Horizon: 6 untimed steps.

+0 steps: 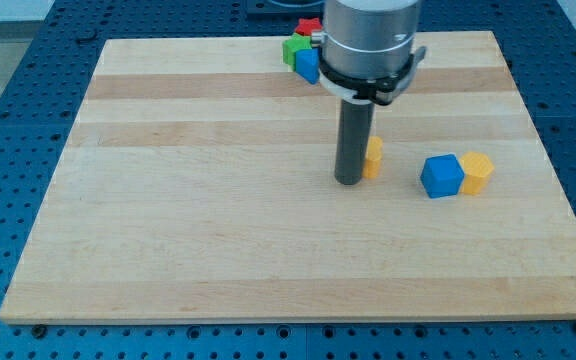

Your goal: Slide the yellow heart closer to the blue cube

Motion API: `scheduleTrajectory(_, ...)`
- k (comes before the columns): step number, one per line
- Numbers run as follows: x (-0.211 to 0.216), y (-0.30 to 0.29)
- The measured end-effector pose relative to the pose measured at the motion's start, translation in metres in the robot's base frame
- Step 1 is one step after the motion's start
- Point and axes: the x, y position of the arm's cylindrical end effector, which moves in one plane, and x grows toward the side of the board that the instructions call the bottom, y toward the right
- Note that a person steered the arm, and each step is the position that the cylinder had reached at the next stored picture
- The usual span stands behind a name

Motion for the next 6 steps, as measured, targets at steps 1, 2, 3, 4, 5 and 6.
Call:
scheduleTrajectory(1,-0.019,-0.011)
scheduleTrajectory(2,-0.031,-0.008)
scheduleTrajectory(3,-0.033,0.003)
scheduleTrajectory(4,-0.032,0.022)
scheduleTrajectory(5,-0.025,0.029)
scheduleTrajectory(6,-0.019,0.037)
